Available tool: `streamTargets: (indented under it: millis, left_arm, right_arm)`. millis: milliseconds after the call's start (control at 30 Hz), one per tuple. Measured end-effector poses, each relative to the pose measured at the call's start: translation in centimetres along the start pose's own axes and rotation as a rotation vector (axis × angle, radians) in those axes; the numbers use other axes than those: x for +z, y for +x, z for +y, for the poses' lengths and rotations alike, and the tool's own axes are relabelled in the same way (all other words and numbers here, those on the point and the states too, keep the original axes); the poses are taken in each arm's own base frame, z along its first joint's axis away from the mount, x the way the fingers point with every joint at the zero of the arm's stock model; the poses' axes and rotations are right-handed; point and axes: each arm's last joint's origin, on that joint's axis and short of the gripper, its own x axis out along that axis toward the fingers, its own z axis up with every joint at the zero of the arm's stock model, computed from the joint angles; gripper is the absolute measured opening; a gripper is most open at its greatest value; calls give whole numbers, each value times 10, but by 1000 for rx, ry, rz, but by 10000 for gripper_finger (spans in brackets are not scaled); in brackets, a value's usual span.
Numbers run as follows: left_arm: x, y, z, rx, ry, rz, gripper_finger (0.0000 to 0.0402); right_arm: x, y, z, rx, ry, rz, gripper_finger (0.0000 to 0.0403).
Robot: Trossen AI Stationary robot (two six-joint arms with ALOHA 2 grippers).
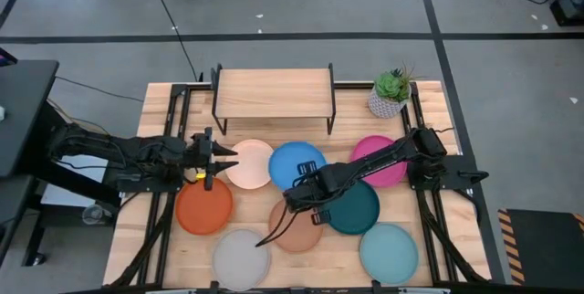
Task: Place and stack plates onto a shelf
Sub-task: Put the blue plate on the shelf
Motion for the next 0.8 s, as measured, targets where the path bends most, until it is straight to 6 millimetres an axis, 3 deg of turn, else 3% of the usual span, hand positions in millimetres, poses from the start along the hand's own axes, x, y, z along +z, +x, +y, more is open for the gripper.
streamTargets:
  millis: [333, 800]
  left_arm:
    - [-38, 7, 4, 10, -46, 60, 141]
    - [-78, 11, 8, -7, -115, -36, 141]
  right_arm:
    - [8, -29, 6, 7, -80, -29, 16]
    - [19, -60, -5, -6, -205, -109, 17]
